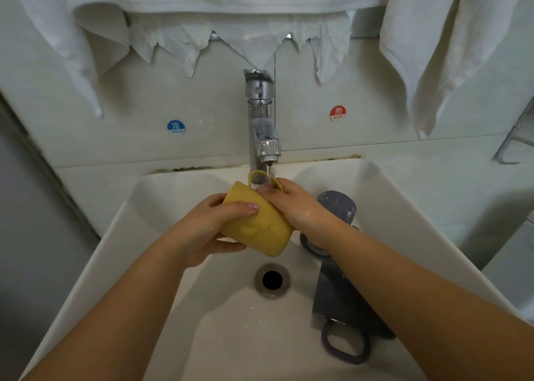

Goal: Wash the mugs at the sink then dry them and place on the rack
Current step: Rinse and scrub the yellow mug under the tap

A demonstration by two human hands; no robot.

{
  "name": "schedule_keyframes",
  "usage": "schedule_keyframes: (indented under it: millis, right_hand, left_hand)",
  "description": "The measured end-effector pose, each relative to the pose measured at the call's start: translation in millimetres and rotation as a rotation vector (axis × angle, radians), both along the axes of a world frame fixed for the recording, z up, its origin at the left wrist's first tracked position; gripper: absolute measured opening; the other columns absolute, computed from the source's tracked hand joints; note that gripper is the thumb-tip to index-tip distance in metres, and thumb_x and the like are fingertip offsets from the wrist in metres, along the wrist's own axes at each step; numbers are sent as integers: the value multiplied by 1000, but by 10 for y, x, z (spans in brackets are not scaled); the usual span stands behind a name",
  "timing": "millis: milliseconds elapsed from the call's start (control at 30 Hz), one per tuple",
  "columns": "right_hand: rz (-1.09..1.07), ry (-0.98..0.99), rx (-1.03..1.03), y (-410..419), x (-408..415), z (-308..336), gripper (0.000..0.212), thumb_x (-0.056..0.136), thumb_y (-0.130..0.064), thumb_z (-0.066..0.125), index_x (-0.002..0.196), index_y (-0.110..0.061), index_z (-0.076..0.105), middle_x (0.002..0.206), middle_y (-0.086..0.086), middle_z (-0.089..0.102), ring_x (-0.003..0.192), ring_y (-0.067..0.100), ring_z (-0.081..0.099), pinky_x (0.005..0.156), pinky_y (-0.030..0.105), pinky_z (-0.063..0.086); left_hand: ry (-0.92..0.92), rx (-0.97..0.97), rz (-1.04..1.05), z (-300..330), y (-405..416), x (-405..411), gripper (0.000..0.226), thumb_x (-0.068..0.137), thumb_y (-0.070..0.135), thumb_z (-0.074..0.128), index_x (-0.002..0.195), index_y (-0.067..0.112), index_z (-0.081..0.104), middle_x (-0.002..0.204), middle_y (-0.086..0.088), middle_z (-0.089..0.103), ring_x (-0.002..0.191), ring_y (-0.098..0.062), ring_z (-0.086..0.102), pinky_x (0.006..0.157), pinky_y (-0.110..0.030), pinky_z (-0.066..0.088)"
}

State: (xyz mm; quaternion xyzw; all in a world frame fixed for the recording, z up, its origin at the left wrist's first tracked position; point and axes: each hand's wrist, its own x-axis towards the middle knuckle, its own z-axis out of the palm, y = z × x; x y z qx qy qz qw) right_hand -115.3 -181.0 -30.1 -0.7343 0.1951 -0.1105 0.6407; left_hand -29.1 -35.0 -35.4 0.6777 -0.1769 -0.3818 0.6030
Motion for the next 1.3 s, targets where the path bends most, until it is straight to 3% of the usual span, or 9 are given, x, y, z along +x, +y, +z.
schedule_keyframes:
  millis: [100, 267, 500, 700, 867, 967, 1067, 1200, 1300]
  right_hand:
    - [-106, 17, 58, 21, 21, 53, 18, 88, -42, 62, 94, -26, 56, 95, -2, 59, 84, 16, 59, 74, 27, 52]
    - [-215, 166, 328, 110, 59, 24, 73, 71, -59, 73, 124, -23, 38, 119, 6, 49, 105, 30, 53, 81, 47, 55]
    - [-100, 78, 253, 35, 7, 39, 28, 93, -46, 53, 116, -34, 42, 110, -1, 46, 94, 23, 51, 84, 46, 55]
    - [-76, -8, -29, 40, -19, 36, 48, 80, -32, 74, 116, -32, 41, 95, -14, 45, 85, 8, 49, 68, 22, 49]
    - [-128, -2, -168, 85, 28, 31, 43, 94, -45, 51, 131, -25, 42, 111, -5, 46, 93, 13, 46, 73, 26, 41]
    - [-6, 24, -70, 14, -43, 71, 43, 100, -43, 38, 141, -29, 34, 121, -3, 39, 105, 19, 45, 84, 33, 47]
    - [114, -57, 79, -43, -89, 78, 48, 95, -33, 54, 138, -37, 31, 130, -5, 42, 115, 20, 50, 88, 34, 52]
    - [0, -103, 97, 25, -13, 84, 35, 91, -39, 59, 117, -43, 36, 110, -11, 46, 90, 10, 53, 65, 25, 56]
    - [-54, -39, 129, 45, 21, 80, 24, 92, -46, 53, 110, -42, 38, 96, -12, 44, 83, 12, 50, 62, 31, 57]
  left_hand:
    - [-85, -84, 84, 2, -62, -77, 91, 50, 28, 92, 128, 21, 47, 122, -3, 56, 105, -26, 62, 72, -39, 60]
    - [-207, -166, 193, -52, -149, -136, 78, 60, 23, 82, 124, 26, 38, 120, 1, 47, 107, -23, 56, 75, -36, 58]
    - [-202, -84, 175, -81, -120, -30, 77, 63, 23, 83, 126, 27, 37, 123, 0, 47, 110, -26, 54, 79, -38, 56]
    - [-306, 30, 85, -107, -79, -34, 74, 61, 26, 90, 116, 21, 41, 115, -5, 52, 104, -24, 59, 75, -40, 59]
    - [-225, 14, 96, -70, -83, -21, 68, 64, 22, 85, 117, 20, 41, 113, -2, 51, 101, -22, 57, 69, -33, 56]
    - [-120, -10, 75, -38, -28, 27, 83, 49, 26, 88, 120, 19, 44, 115, -2, 54, 98, -24, 62, 73, -39, 58]
    - [35, -80, 29, -11, 33, 101, 96, 44, 36, 91, 128, 14, 50, 124, -10, 59, 89, -23, 69, 68, -38, 58]
    - [23, -89, 2, 18, 43, 44, 86, 49, 36, 86, 124, 14, 50, 119, -10, 61, 84, -22, 71, 66, -37, 58]
    - [-21, -43, 13, 22, 32, 7, 74, 57, 29, 86, 117, 15, 46, 118, -8, 57, 90, -26, 69, 68, -39, 60]
